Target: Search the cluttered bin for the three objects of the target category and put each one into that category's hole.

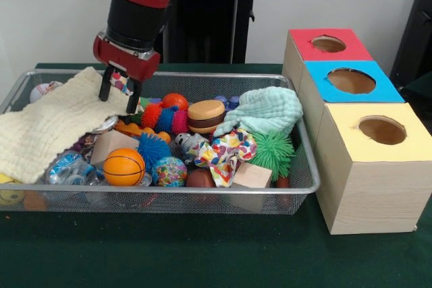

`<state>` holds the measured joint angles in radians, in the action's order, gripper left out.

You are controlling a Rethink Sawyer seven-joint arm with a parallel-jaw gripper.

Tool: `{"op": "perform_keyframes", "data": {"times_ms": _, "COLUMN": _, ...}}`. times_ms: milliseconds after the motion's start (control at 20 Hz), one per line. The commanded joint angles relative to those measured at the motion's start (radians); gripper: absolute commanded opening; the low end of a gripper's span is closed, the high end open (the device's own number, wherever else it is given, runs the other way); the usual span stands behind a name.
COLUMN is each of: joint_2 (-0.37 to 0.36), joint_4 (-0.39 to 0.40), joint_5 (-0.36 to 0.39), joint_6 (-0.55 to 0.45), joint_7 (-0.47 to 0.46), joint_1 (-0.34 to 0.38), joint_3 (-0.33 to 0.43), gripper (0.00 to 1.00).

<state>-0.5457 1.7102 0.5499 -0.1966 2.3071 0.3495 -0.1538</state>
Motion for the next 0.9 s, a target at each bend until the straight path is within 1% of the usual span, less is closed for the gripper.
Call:
{"op": "perform_keyframes", "data": {"times_ms": 50, "joint_2": 0.103, "joint_4": -0.033, "joint_5": 0.066, "joint_6": -0.026, "joint_7": 0.018, "joint_1": -0.055, "joint_3": -0.035, "gripper": 1.00}}
{"op": "perform_keyframes", "data": {"times_ms": 100, "joint_2": 0.116, "joint_4": -0.040, "joint_5": 0.065, "joint_6": -0.038, "joint_7": 0.018, "joint_1": -0.060, "joint_3": -0.043, "gripper": 1.00}}
{"op": "perform_keyframes", "data": {"times_ms": 150, "joint_2": 0.132, "joint_4": -0.056, "joint_5": 0.071, "joint_6": -0.042, "joint_7": 0.030, "joint_1": -0.081, "joint_3": -0.072, "gripper": 1.00}}
{"op": "perform_keyframes", "data": {"times_ms": 300, "joint_2": 0.166, "joint_4": -0.082, "joint_5": 0.068, "joint_6": -0.065, "joint_7": 0.027, "joint_1": -0.092, "joint_3": -0.097, "gripper": 1.00}}
{"op": "perform_keyframes", "data": {"times_ms": 500, "joint_2": 0.230, "joint_4": -0.132, "joint_5": 0.071, "joint_6": -0.028, "joint_7": 0.030, "joint_1": -0.093, "joint_3": -0.118, "gripper": 1.00}}
{"op": "perform_keyframes", "data": {"times_ms": 600, "joint_2": 0.245, "joint_4": -0.154, "joint_5": 0.069, "joint_6": -0.011, "joint_7": 0.036, "joint_1": -0.101, "joint_3": -0.136, "gripper": 1.00}}
{"op": "perform_keyframes", "data": {"times_ms": 700, "joint_2": 0.250, "joint_4": -0.170, "joint_5": 0.079, "joint_6": 0.007, "joint_7": 0.022, "joint_1": -0.102, "joint_3": -0.141, "gripper": 1.00}}
{"op": "perform_keyframes", "data": {"times_ms": 750, "joint_2": 0.252, "joint_4": -0.177, "joint_5": 0.084, "joint_6": 0.022, "joint_7": 0.013, "joint_1": -0.100, "joint_3": -0.142, "gripper": 0.00}}
{"op": "perform_keyframes", "data": {"times_ms": 900, "joint_2": 0.254, "joint_4": -0.185, "joint_5": 0.080, "joint_6": 0.012, "joint_7": 0.018, "joint_1": -0.113, "joint_3": -0.153, "gripper": 0.00}}
